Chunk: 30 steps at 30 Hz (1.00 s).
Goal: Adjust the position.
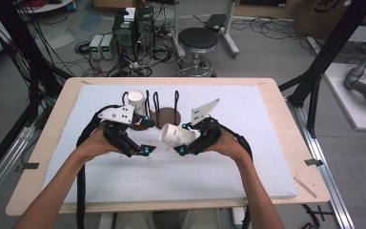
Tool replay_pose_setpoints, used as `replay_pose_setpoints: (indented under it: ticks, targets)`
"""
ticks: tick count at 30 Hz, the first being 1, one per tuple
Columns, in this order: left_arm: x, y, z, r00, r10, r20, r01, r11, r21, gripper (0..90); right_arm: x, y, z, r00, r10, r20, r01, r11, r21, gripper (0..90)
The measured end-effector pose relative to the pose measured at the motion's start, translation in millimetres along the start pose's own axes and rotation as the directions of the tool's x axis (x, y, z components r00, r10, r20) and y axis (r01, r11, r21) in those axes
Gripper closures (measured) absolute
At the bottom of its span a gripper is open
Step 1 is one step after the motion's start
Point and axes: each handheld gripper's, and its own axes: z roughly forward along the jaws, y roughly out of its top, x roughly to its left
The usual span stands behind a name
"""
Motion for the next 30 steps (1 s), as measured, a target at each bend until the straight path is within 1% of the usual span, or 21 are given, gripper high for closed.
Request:
replay_pose_setpoints:
  ticks: [3, 5, 6, 7, 9, 10, 11, 12, 13, 14, 15, 16, 17, 18, 21, 24, 26, 28, 29, 30]
  targets:
    - [1.9, 1.1, -0.4, 1.0000, 0.004, -0.003, -0.003, 0.9972, 0.075, 14.9, 2.0, 6.0, 1.4, 0.9999, -0.004, 0.011, 0.003, 0.998, 0.068, 30.6]
    - [2.7, 1.6, 0.3, 0.9999, 0.006, -0.011, -0.005, 0.9916, 0.130, 14.9, 3.9, 9.9, 2.8, 0.9998, -0.009, 0.016, 0.008, 0.993, 0.119, 30.6]
    - [3.6, 2.0, 1.0, 0.9999, 0.011, -0.013, -0.009, 0.9872, 0.160, 15.0, 4.7, 11.9, 3.6, 0.9997, -0.016, 0.017, 0.014, 0.990, 0.144, 30.6]
    - [4.2, 2.2, 2.1, 0.9998, 0.017, -0.014, -0.014, 0.9816, 0.191, 15.0, 5.7, 14.0, 4.9, 0.9996, -0.019, 0.020, 0.016, 0.986, 0.165, 30.6]
    - [5.2, 3.0, 4.5, 0.9994, 0.034, -0.009, -0.030, 0.9643, 0.263, 15.0, 7.9, 18.4, 6.8, 0.9994, -0.028, 0.019, 0.023, 0.977, 0.214, 30.5]
    - [5.4, 3.1, 6.7, 0.9995, 0.030, -0.001, -0.029, 0.9609, 0.275, 15.0, 9.1, 20.9, 7.7, 0.9992, -0.034, 0.021, 0.028, 0.970, 0.240, 30.6]
    - [5.6, 3.5, 8.3, 0.9995, 0.032, 0.008, -0.033, 0.9539, 0.298, 15.1, 10.1, 23.1, 9.1, 0.9988, -0.043, 0.023, 0.035, 0.966, 0.257, 30.6]
    - [5.7, 4.3, 10.0, 0.9989, 0.042, 0.019, -0.046, 0.9457, 0.322, 15.1, 10.6, 25.5, 10.4, 0.9982, -0.054, 0.024, 0.046, 0.959, 0.279, 30.6]
    - [5.6, 4.8, 12.1, 0.9986, 0.046, 0.026, -0.052, 0.9396, 0.338, 15.2, 12.4, 27.8, 11.1, 0.9983, -0.049, 0.032, 0.037, 0.952, 0.304, 30.6]
    - [5.5, 5.8, 14.3, 0.9983, 0.048, 0.031, -0.056, 0.9322, 0.357, 15.2, 13.3, 29.7, 12.3, 0.9984, -0.049, 0.030, 0.037, 0.946, 0.321, 30.6]
    - [5.4, 6.2, 15.6, 0.9983, 0.049, 0.031, -0.057, 0.9305, 0.362, 15.2, 14.1, 31.9, 13.8, 0.9980, -0.056, 0.029, 0.043, 0.940, 0.338, 30.6]
    - [5.2, 6.9, 17.3, 0.9984, 0.047, 0.031, -0.055, 0.9308, 0.361, 15.2, 14.4, 33.2, 14.8, 0.9975, -0.064, 0.031, 0.049, 0.936, 0.348, 30.6]
    - [5.2, 7.8, 18.7, 0.9981, 0.048, 0.037, -0.058, 0.9299, 0.363, 15.2, 15.5, 34.9, 15.6, 0.9971, -0.069, 0.032, 0.053, 0.929, 0.365, 30.6]
    - [4.9, 8.9, 20.1, 0.9979, 0.051, 0.041, -0.062, 0.9271, 0.370, 15.2, 16.1, 36.3, 16.6, 0.9967, -0.076, 0.030, 0.059, 0.925, 0.375, 30.6]
    - [4.7, 12.4, 23.7, 0.9969, 0.060, 0.051, -0.075, 0.9224, 0.379, 15.2, 16.7, 39.1, 18.1, 0.9963, -0.083, 0.025, 0.067, 0.923, 0.379, 30.6]
    - [3.8, 15.1, 28.0, 0.9967, 0.063, 0.051, -0.077, 0.9272, 0.367, 15.2, 16.9, 40.0, 19.1, 0.9958, -0.087, 0.026, 0.070, 0.921, 0.383, 30.6]
    - [3.7, 17.1, 30.8, 0.9961, 0.063, 0.061, -0.081, 0.9254, 0.370, 15.2, 17.6, 39.9, 20.3, 0.9966, -0.080, 0.020, 0.066, 0.919, 0.388, 30.5]
    - [3.4, 18.2, 34.7, 0.9959, 0.064, 0.064, -0.083, 0.9268, 0.366, 15.3, 17.8, 40.2, 21.1, 0.9962, -0.085, 0.019, 0.071, 0.918, 0.389, 30.6]
    - [3.9, 19.0, 36.4, 0.9954, 0.068, 0.068, -0.088, 0.9239, 0.372, 15.3, 18.0, 40.4, 21.5, 0.9961, -0.086, 0.017, 0.073, 0.918, 0.389, 30.6]
    - [3.9, 19.6, 38.4, 0.9953, 0.067, 0.070, -0.089, 0.9234, 0.374, 15.3, 17.9, 40.4, 21.8, 0.9961, -0.087, 0.014, 0.075, 0.918, 0.388, 30.5]
